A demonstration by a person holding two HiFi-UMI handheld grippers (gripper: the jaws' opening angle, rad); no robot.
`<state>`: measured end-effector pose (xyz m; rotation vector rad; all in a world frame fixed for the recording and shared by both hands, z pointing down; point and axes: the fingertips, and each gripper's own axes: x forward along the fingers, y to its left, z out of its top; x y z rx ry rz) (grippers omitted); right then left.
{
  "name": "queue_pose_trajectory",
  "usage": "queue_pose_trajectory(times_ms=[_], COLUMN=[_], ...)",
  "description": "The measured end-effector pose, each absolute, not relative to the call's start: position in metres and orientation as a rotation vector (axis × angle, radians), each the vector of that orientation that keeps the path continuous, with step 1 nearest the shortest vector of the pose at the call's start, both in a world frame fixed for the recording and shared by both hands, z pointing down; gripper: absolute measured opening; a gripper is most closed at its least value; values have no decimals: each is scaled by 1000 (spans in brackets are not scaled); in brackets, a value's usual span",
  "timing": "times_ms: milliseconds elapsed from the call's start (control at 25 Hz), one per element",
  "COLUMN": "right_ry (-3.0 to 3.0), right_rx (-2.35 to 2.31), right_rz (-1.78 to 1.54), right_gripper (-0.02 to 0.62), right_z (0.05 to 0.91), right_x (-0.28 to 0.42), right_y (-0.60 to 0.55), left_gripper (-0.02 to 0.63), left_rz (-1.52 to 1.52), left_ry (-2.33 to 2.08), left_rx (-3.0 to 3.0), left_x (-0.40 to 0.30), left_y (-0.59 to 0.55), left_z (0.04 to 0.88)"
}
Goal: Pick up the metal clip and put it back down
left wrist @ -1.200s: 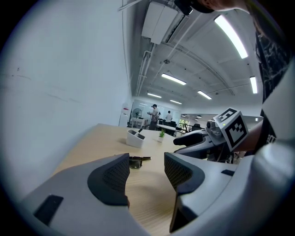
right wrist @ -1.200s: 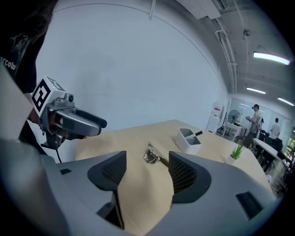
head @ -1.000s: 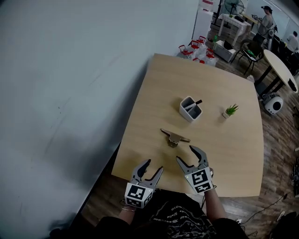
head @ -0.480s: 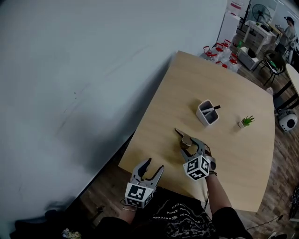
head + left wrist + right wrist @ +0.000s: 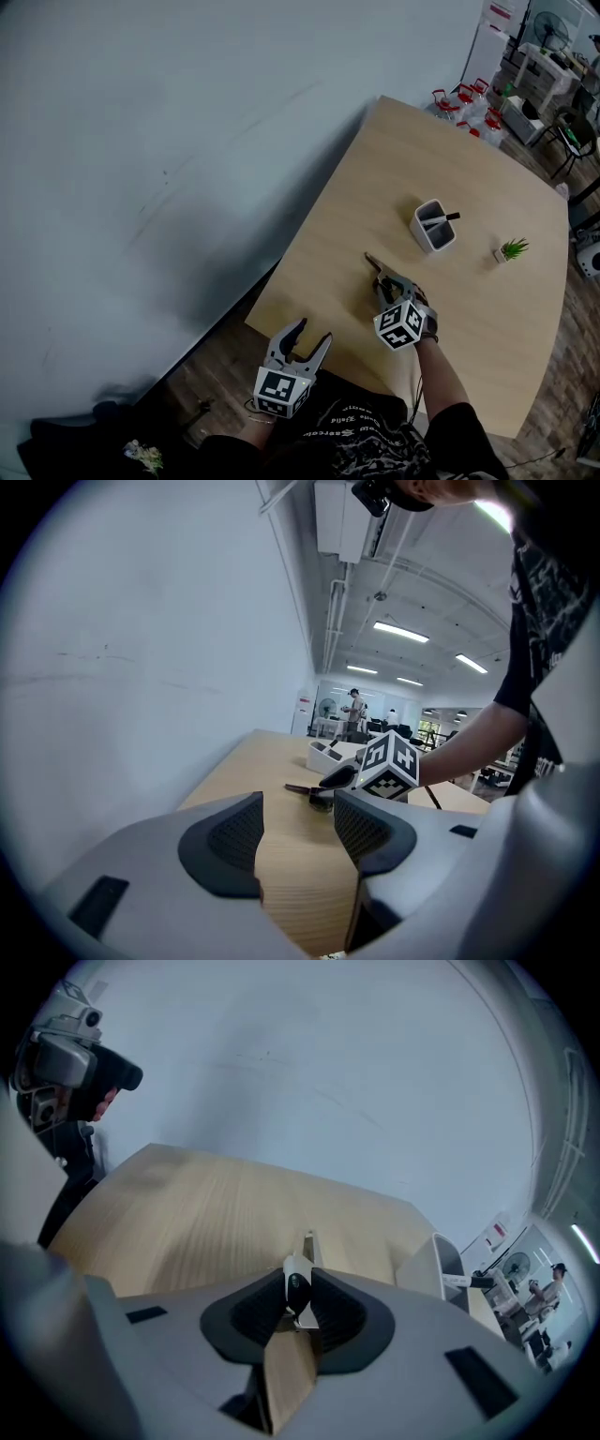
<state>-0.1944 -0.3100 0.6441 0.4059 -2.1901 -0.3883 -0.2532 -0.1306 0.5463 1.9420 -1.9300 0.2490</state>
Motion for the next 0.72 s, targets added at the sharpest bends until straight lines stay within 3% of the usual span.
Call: queue_pose_trajectory(times_ms=[280,720], right_ry=[-2217,-2333], right_rx=[463,587], right_rz=[-426,-186], right_gripper=[15,15], right_z=[629,595], right_x=[-196,-184], right_y=[-323,-314], left_gripper=[242,241], left_rz=[226,171], left_ry=[-1950,-1935], left_rx=[1925,1964], left_x=[-254,-244], left_y=[-131,-138], left_z=[544,535])
